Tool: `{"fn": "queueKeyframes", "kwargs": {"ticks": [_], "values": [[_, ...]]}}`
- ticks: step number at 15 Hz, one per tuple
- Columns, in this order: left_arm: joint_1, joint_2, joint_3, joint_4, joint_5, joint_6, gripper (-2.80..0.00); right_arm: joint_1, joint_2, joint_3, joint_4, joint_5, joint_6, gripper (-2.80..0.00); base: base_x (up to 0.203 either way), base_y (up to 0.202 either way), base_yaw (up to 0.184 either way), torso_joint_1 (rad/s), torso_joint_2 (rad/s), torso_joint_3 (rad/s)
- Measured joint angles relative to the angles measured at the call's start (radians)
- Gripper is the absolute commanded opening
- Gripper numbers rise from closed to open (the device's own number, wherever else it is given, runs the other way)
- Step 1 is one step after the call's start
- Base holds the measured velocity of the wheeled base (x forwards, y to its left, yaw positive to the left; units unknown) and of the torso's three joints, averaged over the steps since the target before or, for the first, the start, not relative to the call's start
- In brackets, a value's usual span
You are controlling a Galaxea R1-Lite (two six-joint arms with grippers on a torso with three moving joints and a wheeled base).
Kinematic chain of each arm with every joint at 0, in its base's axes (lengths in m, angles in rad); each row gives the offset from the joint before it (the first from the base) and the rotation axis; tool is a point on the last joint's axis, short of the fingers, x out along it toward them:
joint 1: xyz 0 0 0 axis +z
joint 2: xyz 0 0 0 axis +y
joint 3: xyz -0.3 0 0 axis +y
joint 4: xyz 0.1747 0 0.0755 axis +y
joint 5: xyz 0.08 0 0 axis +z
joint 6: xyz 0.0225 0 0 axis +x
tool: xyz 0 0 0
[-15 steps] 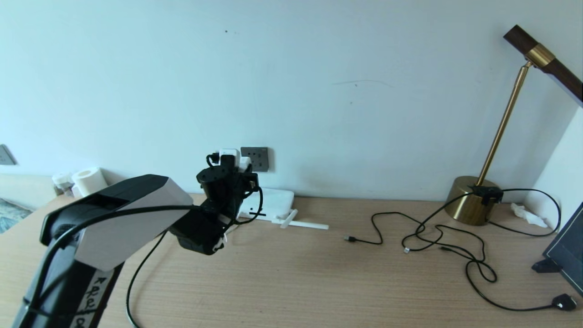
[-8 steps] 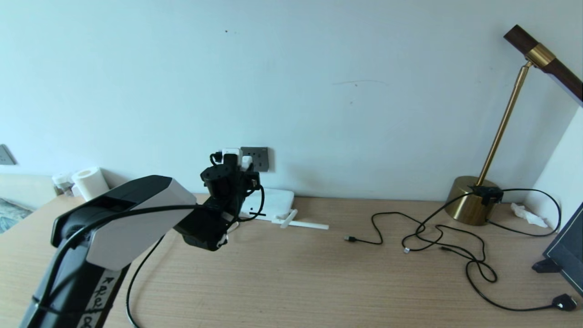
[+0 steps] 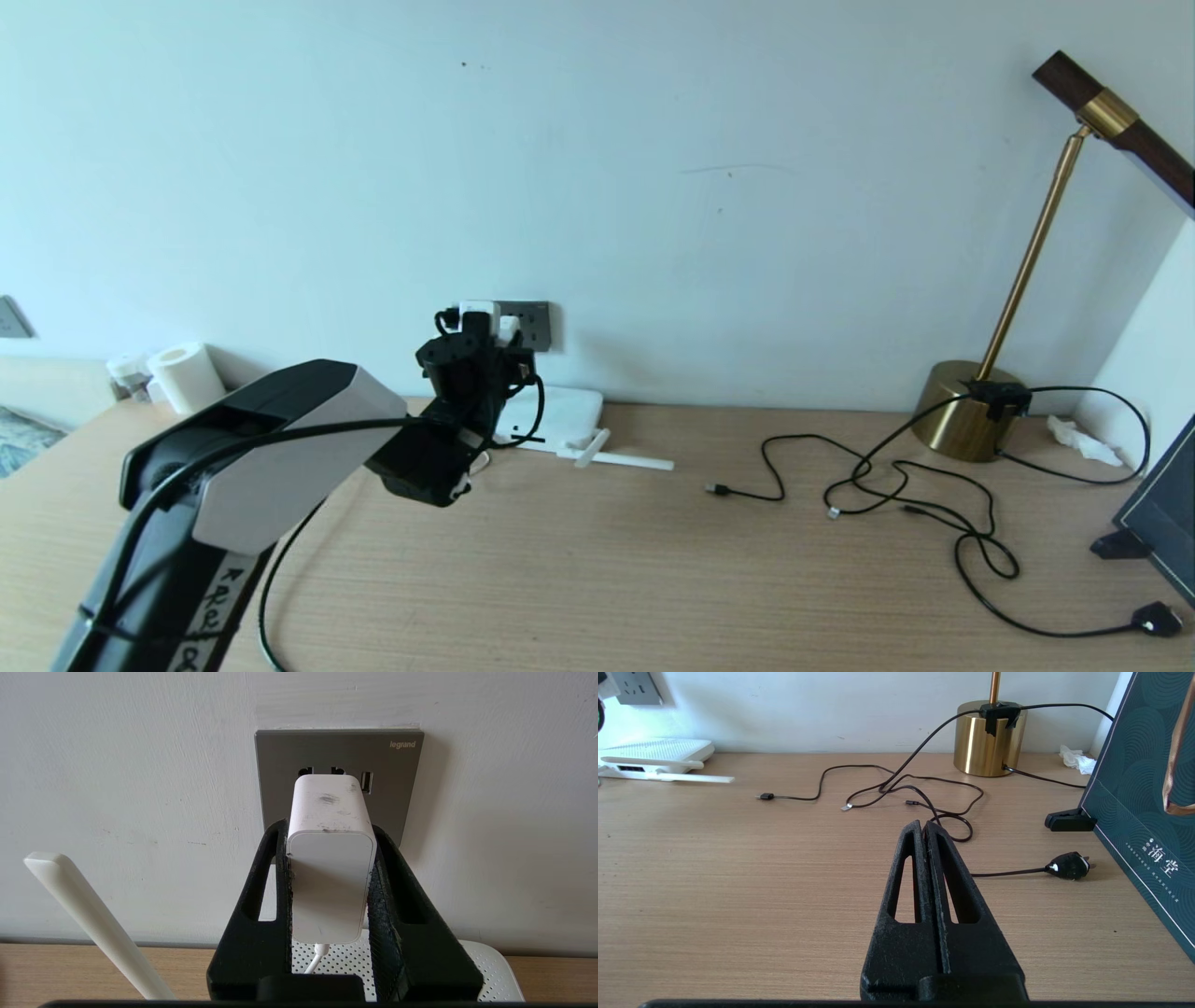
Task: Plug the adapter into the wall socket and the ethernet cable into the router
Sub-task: Align plug and socket, then plug plug into socket
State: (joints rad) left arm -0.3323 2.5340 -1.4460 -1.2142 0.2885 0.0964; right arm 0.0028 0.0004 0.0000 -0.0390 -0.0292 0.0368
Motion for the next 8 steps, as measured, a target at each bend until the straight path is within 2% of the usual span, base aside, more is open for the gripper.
{"fn": "queueKeyframes", "kwargs": {"ticks": [8], "values": [[0.002, 0.014, -0.034, 0.023, -0.003, -0.001, -2.8, 0.0, 0.0, 0.0, 0.0, 0.0, 0.0, -2.8, 0.0, 0.0, 0.0, 0.0, 0.0, 0.0]]}}
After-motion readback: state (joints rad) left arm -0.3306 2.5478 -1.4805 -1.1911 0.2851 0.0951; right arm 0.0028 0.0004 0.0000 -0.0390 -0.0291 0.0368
